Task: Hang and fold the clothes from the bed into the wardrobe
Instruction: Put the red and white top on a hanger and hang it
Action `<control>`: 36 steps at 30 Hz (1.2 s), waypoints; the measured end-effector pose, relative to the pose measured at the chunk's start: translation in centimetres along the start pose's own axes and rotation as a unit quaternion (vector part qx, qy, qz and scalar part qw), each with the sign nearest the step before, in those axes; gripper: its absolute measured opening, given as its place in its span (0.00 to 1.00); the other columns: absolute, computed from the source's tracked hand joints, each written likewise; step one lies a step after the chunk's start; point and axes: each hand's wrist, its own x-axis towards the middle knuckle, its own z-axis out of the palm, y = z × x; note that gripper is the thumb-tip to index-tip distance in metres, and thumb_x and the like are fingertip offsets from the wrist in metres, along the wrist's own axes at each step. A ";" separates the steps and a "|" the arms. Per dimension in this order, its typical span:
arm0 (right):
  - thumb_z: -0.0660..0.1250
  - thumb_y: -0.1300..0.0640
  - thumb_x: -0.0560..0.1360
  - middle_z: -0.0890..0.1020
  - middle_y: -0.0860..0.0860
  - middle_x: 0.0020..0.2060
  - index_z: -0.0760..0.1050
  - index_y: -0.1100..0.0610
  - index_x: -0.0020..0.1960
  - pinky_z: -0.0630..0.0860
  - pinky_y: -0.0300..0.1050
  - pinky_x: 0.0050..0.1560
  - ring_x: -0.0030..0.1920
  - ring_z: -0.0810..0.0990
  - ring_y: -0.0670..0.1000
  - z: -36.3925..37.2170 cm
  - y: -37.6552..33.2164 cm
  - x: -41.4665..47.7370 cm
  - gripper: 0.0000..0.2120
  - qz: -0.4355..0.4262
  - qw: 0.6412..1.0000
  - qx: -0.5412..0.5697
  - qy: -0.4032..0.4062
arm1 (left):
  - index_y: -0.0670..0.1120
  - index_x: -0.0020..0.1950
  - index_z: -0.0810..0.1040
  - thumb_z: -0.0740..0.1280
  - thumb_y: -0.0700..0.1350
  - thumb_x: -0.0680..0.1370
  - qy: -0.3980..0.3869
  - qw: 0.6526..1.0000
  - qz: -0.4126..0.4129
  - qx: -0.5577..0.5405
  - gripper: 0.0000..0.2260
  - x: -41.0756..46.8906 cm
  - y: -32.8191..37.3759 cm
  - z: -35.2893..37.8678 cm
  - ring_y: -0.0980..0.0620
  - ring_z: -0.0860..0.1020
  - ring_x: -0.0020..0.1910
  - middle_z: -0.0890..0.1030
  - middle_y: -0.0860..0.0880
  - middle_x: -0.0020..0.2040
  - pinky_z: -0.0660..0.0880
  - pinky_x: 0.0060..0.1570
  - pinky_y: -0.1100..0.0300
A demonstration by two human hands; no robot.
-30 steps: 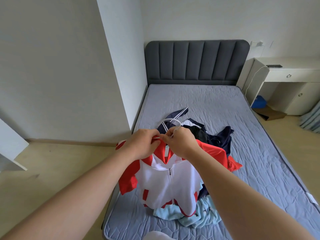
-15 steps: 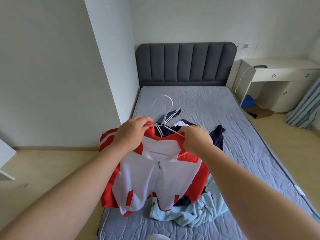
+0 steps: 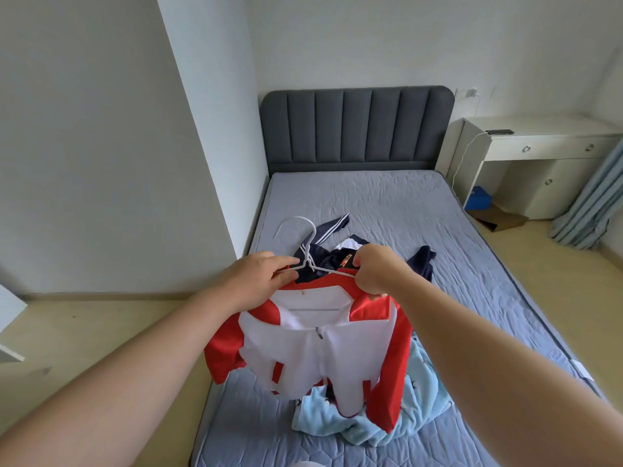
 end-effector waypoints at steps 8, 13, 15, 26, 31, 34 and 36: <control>0.59 0.65 0.68 0.83 0.54 0.45 0.80 0.56 0.57 0.84 0.54 0.43 0.42 0.82 0.58 -0.7 -0.1 0.0 0.20 0.005 0.994 0.083 0.069 | 0.56 0.70 0.76 0.57 0.57 0.84 0.089 0.979 0.042 0.178 0.17 0.4 0.5 -0.6 0.42 0.81 0.44 0.74 0.50 0.55 0.78 0.42 0.50; 0.61 0.62 0.70 0.81 0.52 0.56 0.74 0.50 0.64 0.77 0.50 0.47 0.53 0.80 0.60 -0.3 -0.4 -1.1 0.24 0.022 0.972 0.119 0.203 | 0.56 0.71 0.74 0.56 0.56 0.85 0.098 0.974 0.017 0.204 0.17 0.6 1.5 0.0 0.38 0.79 0.38 0.71 0.45 0.48 0.77 0.36 0.50; 0.62 0.61 0.71 0.80 0.54 0.54 0.72 0.53 0.62 0.74 0.50 0.44 0.54 0.80 0.61 0.8 -0.9 -1.7 0.20 -0.030 0.985 0.033 0.165 | 0.58 0.73 0.71 0.54 0.57 0.85 0.094 0.974 0.006 0.207 0.18 1.1 1.6 0.0 0.38 0.79 0.39 0.67 0.47 0.47 0.73 0.36 0.51; 0.62 0.43 0.80 0.82 0.51 0.52 0.77 0.51 0.55 0.67 0.52 0.52 0.56 0.76 0.58 0.6 -1.0 -0.3 0.13 -0.144 0.945 -0.157 0.249 | 0.46 0.63 0.83 0.67 0.49 0.82 0.195 0.968 0.146 0.054 0.13 1.4 3.7 -0.9 0.39 0.76 0.30 0.72 0.43 0.42 0.77 0.28 0.48; 0.60 0.52 0.82 0.81 0.51 0.46 0.75 0.52 0.52 0.64 0.47 0.40 0.45 0.81 0.60 1.1 -0.7 0.8 0.07 -0.189 0.941 -0.125 0.251 | 0.48 0.70 0.79 0.73 0.49 0.78 0.138 0.981 0.133 0.029 0.21 1.4 3.0 -2.3 0.45 0.78 0.39 0.72 0.46 0.48 0.78 0.42 0.53; 0.61 0.55 0.81 0.80 0.49 0.44 0.75 0.50 0.55 0.65 0.46 0.35 0.42 0.81 0.60 1.3 -0.9 1.1 0.05 -0.182 0.942 -0.121 0.255 | 0.51 0.74 0.75 0.73 0.38 0.77 0.045 0.995 0.082 -0.025 0.26 1.5 1.2 -3.5 0.51 0.77 0.50 0.74 0.51 0.53 0.74 0.55 0.59; 0.62 0.54 0.80 0.79 0.48 0.44 0.74 0.50 0.56 0.64 0.45 0.34 0.40 0.81 0.59 1.3 -1.3 1.2 0.06 -0.181 0.943 -0.117 0.252 | 0.54 0.72 0.76 0.67 0.31 0.76 0.003 0.998 0.031 -0.059 0.29 1.6 0.0 -4.4 0.54 0.77 0.54 0.77 0.53 0.56 0.71 0.54 0.69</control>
